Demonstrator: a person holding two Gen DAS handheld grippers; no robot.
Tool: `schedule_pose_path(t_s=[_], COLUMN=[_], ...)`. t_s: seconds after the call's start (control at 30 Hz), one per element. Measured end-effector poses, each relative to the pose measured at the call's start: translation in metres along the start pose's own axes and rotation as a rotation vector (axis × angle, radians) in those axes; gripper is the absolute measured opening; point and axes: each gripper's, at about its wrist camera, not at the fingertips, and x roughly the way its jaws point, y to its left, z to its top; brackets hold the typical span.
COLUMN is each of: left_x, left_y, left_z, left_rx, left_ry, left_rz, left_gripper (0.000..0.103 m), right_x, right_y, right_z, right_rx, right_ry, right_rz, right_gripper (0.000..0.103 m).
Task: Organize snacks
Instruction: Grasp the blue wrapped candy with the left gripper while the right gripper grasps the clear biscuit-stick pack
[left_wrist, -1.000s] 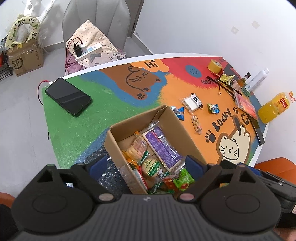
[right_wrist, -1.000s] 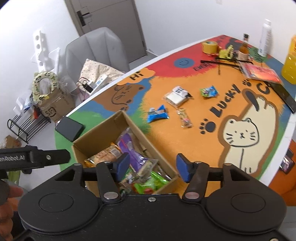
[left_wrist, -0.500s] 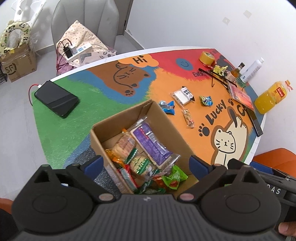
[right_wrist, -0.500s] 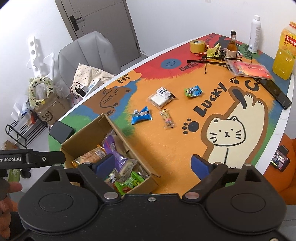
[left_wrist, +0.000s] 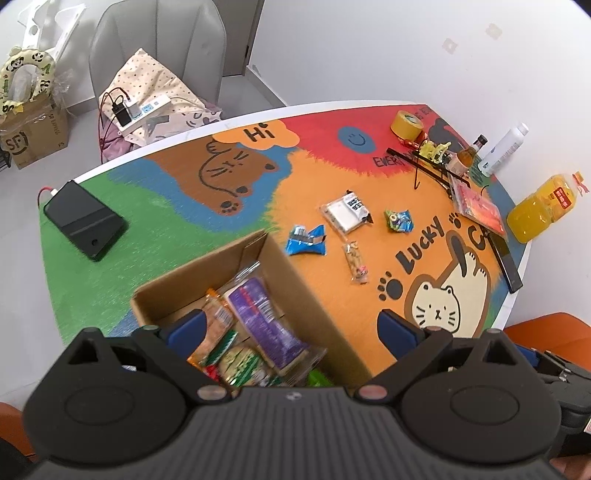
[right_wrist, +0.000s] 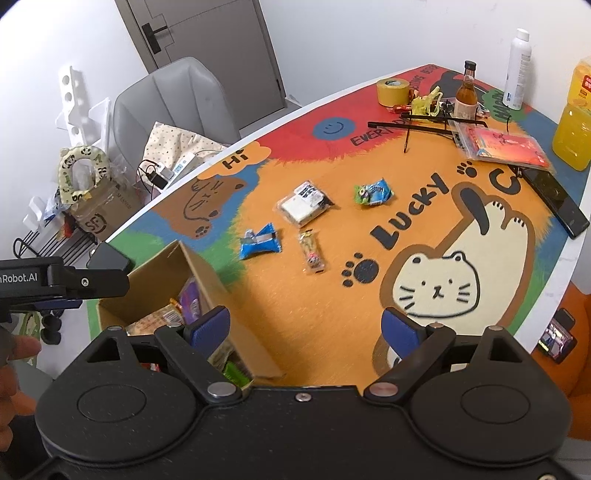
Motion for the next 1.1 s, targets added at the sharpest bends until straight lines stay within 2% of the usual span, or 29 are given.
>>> schedule_pose_path(t_s=[0.47,0.73,0.9,1.1], left_x=[0.040,0.065,0.081,0.102], left_y=[-0.038,-0.055,-0.062,-0.065], left_z=[0.029,0.043,0.051,0.058], left_rx=[-0.037,-0.065,-0.085,-0.120], left_ry=[0.001,0.014,0.021,0.040], left_rz=[0.014,0.056,0.091,0.115], left_gripper=[0.096,0.095,0.092,0.083], right_x=[0.036,0.058,0.077,0.105], right_y=[-0.030,-0.036,-0.041,-0.048], right_z=[0.043,0.066,0.078,0.086], right_rx=[-0.081,-0.144,-0.170,-0.191], right_ry=[0.069,0.089,0.111,0.157], right_rz=[0.047,0.106,0.143,0.180], right_gripper=[0.085,0.085,0.085,0.077])
